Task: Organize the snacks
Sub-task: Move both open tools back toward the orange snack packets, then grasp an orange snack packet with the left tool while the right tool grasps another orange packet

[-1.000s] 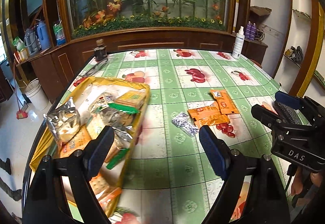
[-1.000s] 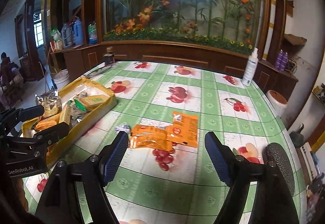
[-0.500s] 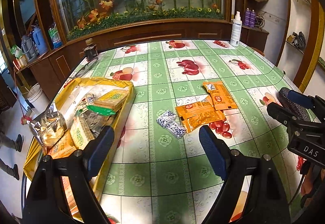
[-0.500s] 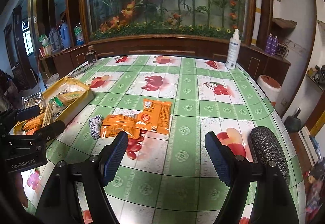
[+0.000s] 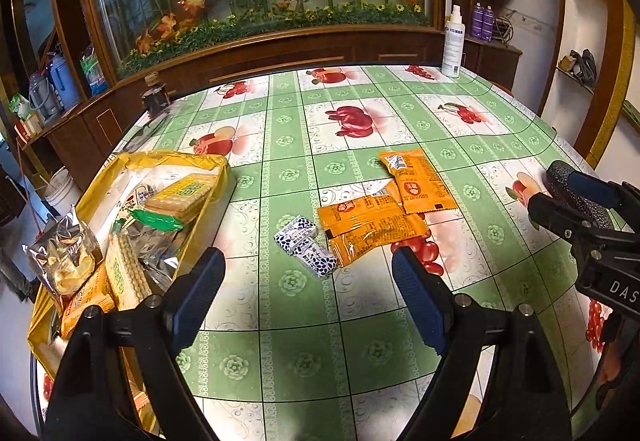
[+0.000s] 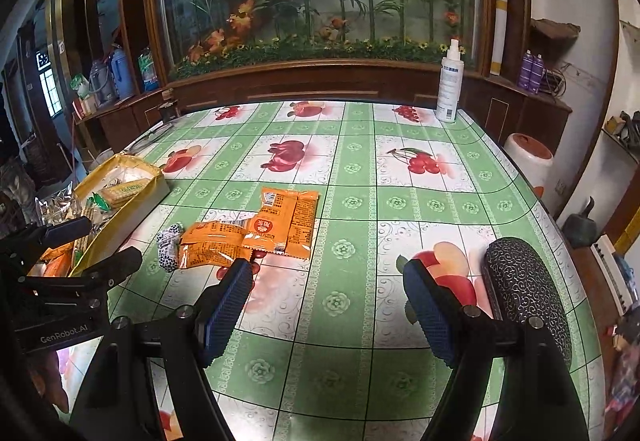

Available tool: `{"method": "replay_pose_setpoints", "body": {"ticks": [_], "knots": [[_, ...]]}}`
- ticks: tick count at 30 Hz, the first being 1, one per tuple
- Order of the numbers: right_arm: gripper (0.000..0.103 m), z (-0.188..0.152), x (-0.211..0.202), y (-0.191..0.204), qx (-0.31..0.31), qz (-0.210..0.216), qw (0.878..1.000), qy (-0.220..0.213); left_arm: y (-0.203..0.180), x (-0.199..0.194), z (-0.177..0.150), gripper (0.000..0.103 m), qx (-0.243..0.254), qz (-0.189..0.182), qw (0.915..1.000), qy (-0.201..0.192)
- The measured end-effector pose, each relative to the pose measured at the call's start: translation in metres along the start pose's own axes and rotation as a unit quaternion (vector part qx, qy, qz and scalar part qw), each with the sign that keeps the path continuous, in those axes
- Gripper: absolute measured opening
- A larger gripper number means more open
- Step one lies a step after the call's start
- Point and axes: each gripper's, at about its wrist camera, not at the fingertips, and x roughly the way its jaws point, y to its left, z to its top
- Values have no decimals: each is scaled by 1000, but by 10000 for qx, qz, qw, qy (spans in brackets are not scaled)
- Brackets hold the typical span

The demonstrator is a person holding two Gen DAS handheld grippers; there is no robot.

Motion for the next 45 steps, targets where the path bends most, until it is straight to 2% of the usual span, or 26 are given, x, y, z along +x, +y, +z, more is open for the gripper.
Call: {"method": "replay_pose_setpoints", "body": {"ticks": [7,19,26,30,36,43,45], "knots": [[80,9,16,2,113,374,9992,61,6,9,-4,86,-44,-6,10000,83],[79,29,79,21,322,886,9944,469,23,20,-7,86,-179,-127,9996,163],[79,37,117,34,349,897,9926,736,19,23,-5,86,24,-292,9994,186],[72,37,128,39,291,818,9926,845,22,26,-3,86,31,-360,9992,195],[71,34,141,33,344,679,9921,997,18,29,1,86,160,-394,9989,203],[56,38,145,31,240,572,9922,1079,7,35,3,86,429,-541,9972,295],[44,38,143,29,210,529,9926,1076,2,38,4,86,532,-619,9961,332]]}}
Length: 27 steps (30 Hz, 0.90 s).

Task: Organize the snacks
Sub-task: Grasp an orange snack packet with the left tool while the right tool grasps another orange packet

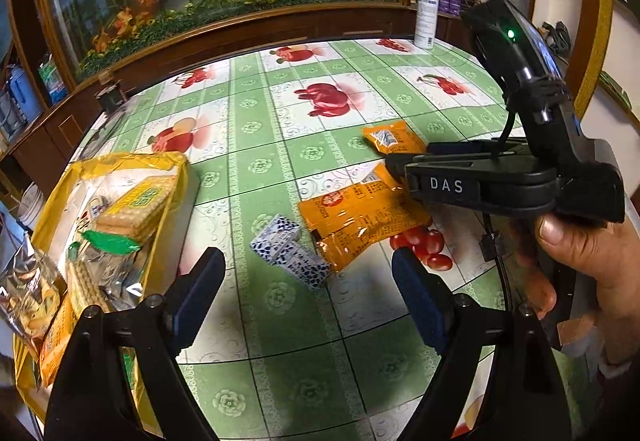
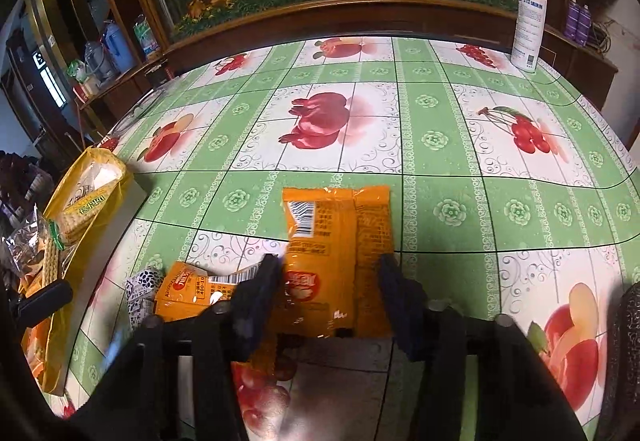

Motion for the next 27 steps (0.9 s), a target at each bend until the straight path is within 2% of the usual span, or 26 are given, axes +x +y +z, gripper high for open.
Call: {"method": "replay_pose_setpoints", "body": {"ticks": [1,5,14,20,27], "knots": [[38,0,-2,-1,-6,-24,10000,-7,-2,1,1,86,64,-23,10000,15],[35,-2,-8,-10,53,-26,10000,-2,-10,7,7,86,238,-150,9996,67],[34,-13,-42,-34,279,41,9993,-230,-34,35,25,86,1006,-194,9943,284],[34,-16,-70,-42,378,123,9983,-436,-47,58,24,86,1560,-122,9860,583],[34,-20,-88,-40,370,195,9975,-575,-48,61,28,86,1576,-190,9862,474]]}}
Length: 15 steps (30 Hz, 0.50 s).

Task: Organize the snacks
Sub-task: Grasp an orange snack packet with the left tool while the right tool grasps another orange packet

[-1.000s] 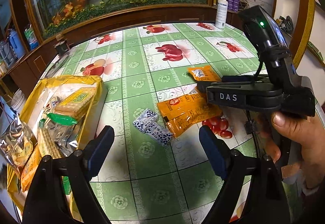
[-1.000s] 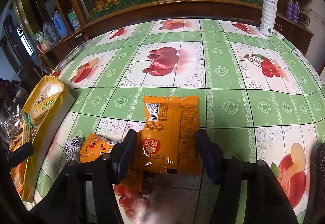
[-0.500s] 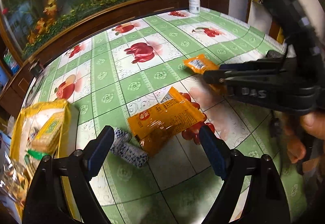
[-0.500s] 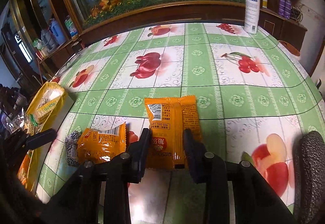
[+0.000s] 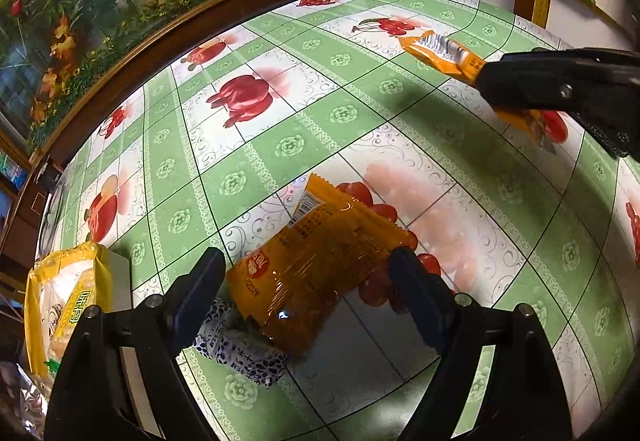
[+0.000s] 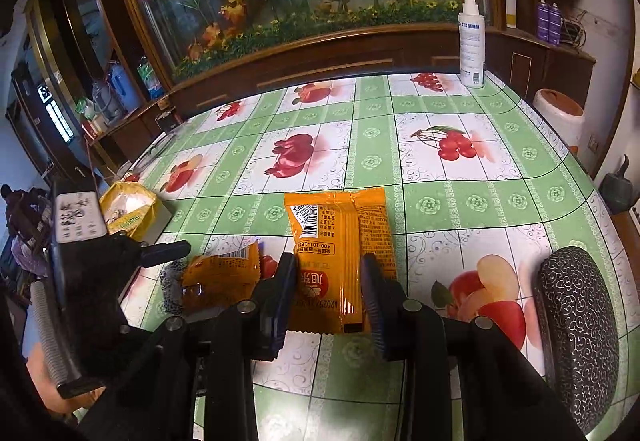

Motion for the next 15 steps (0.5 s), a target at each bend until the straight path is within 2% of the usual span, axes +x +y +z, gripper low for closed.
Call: {"method": "replay_pose_setpoints", "body": {"ticks": [2,6,11,13,15], "knots": [[34,-2,-4,1,9,9,10000,-25,0,0,-1,77,-90,-138,9999,-14],[34,-5,-8,1,26,2,10000,-30,-3,-4,-2,46,-211,-226,9995,-13],[34,-11,-13,1,43,-23,10000,-37,-5,-7,-5,41,-283,-257,9993,-43],[34,-12,-16,0,57,-21,10000,-51,-3,-10,-6,34,-388,-304,9987,-80],[34,-12,-19,0,66,-17,9999,-75,0,-14,-8,32,-523,-438,9976,-128]]}}
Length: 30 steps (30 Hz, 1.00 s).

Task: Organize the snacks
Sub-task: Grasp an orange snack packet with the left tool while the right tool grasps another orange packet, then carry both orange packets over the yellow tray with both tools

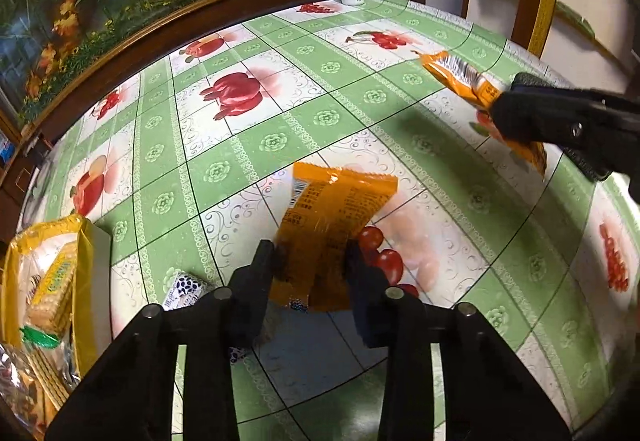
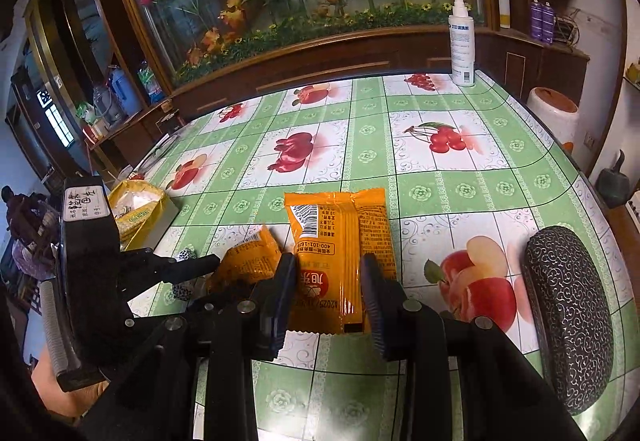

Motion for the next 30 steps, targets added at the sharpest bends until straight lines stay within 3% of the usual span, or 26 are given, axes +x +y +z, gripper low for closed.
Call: {"method": "replay_pose_setpoints", "body": {"ticks": [9,13,30], "knots": [[34,-5,-10,5,-35,61,10000,-53,-6,-20,-10,26,-183,-100,9995,-239],[34,-9,-15,9,-58,91,9999,-65,-5,-33,-15,26,-299,25,9988,-376],[34,-32,-39,55,-327,358,9988,-111,28,-110,-48,26,-1121,956,9851,-887]]}}
